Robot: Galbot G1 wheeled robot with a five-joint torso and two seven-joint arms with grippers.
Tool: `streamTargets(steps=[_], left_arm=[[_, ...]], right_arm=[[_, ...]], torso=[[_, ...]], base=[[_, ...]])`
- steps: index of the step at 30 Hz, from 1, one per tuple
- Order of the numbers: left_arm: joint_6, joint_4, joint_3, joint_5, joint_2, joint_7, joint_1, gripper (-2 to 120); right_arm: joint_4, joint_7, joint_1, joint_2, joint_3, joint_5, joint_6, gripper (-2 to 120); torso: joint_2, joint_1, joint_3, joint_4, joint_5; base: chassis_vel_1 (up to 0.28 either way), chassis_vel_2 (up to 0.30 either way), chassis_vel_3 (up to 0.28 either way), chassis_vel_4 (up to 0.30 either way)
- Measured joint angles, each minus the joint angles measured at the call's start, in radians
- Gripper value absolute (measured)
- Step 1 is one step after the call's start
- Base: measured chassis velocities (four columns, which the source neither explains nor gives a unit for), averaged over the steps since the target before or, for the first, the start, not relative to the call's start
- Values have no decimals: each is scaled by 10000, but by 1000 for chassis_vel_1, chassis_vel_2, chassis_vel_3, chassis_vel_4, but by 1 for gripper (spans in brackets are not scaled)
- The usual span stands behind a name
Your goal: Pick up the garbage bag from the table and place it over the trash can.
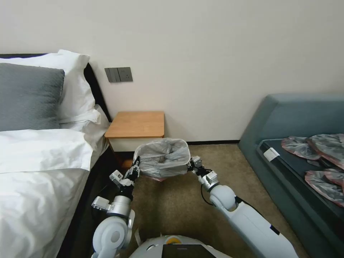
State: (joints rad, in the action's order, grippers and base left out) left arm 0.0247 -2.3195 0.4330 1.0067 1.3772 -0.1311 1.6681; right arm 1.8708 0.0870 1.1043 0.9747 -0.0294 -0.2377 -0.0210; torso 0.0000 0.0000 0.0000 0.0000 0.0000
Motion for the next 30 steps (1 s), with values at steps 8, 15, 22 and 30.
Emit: streamTargets(steps=[8,15,22,30], left_arm=[[-11,-2,-5,34,6,-1,6,11],[174,294,68,-615,20,17,-62,11],[190,649,294,-1406,48,-397,-212,11],[192,1002,371,-2351,84,-755,-277,11]], right_arm=[[-532,-72,12,51,-71,1065,-425,0],[-367,-5,238,78,-227,1500,-532,17],[572,-297,970,-171,-668,1847,-485,39],[1418,-513,1723,-414,-1210,1971,-554,70]], torso=[[0,0,0,-1,0],[0,0,0,0,-1],[0,0,0,0,-1],[0,0,0,-3,0]], base=[[0,0,0,0],[0,0,0,0],[0,0,0,0],[0,0,0,0]])
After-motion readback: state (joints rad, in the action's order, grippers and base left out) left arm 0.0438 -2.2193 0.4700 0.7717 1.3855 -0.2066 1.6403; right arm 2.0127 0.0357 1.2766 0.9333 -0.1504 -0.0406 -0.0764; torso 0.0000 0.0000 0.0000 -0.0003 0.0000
